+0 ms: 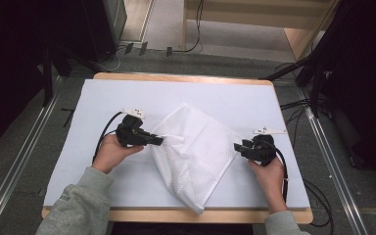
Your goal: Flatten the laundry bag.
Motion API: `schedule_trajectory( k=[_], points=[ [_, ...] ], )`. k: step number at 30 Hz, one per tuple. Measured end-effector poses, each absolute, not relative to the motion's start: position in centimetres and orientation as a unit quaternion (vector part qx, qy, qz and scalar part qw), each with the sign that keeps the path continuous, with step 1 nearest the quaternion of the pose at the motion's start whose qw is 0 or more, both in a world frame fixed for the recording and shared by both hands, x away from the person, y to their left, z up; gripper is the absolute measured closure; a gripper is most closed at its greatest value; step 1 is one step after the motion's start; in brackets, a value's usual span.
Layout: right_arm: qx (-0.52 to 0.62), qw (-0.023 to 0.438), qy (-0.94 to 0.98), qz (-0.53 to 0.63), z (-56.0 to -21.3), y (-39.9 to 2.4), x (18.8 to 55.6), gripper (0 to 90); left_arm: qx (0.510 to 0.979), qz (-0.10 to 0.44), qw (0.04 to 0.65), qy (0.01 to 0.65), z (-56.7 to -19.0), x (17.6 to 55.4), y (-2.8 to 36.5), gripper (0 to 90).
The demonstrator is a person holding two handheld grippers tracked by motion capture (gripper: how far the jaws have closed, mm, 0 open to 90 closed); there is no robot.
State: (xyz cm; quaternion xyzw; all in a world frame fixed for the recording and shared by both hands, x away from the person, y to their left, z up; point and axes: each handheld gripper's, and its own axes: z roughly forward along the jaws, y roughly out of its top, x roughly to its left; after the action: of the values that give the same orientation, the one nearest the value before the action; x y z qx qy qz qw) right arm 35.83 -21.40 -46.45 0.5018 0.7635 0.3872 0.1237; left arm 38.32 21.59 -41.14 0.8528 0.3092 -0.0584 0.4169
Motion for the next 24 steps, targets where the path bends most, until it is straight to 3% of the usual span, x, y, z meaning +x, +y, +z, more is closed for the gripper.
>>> schedule_trajectory(
  k=[19, 24],
  points=[
    [0.502, 0.113, 0.782, 0.352, -47.2, -19.1, 37.1, 54.8, 0.846, -0.048, 0.401, 0.348, -42.0, 36.4, 25.6, 82.0],
    [0.500, 0.144, 0.788, 0.329, -47.2, -18.4, 37.0, 70.0, 0.844, -0.046, 0.402, 0.352, -42.1, 36.1, 25.9, 82.0]
  ],
)
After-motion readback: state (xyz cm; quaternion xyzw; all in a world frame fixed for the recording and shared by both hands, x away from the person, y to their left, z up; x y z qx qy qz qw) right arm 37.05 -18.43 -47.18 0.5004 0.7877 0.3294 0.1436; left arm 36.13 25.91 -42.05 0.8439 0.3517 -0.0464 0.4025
